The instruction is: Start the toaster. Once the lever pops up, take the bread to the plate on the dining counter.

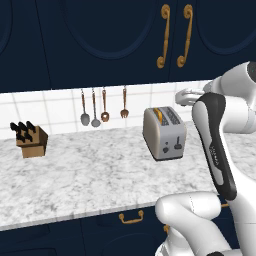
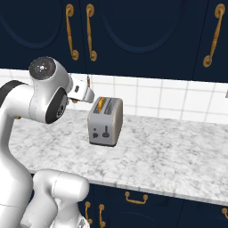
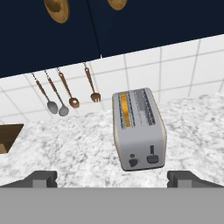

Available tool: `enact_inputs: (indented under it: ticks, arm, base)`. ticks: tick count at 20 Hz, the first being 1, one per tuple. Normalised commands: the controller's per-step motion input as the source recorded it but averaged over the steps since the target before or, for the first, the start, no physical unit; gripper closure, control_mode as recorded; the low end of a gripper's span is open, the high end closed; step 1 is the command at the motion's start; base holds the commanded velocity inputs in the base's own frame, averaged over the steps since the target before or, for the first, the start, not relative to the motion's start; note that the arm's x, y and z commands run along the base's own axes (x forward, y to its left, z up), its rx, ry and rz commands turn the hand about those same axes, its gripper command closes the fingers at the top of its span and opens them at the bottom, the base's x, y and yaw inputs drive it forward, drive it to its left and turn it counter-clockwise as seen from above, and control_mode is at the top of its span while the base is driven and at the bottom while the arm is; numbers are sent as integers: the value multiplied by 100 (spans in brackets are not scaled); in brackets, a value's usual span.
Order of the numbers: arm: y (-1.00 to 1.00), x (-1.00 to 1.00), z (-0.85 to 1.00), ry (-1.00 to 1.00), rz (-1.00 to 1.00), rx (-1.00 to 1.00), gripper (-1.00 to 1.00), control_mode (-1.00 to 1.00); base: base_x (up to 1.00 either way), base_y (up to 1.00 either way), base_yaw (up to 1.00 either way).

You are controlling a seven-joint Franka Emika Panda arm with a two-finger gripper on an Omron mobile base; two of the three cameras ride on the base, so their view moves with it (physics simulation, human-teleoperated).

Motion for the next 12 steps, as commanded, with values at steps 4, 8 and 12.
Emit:
enact_inputs:
  ticks: [4,8,12]
  arm:
    - [0,0,0,0,0,0,-100,-100]
    - [0,0,0,0,0,0,-100,-100]
    - [0,0,0,0,0,0,-100,-100]
  base:
    - [0,0,0]
    - [0,0,0]
    - [0,0,0]
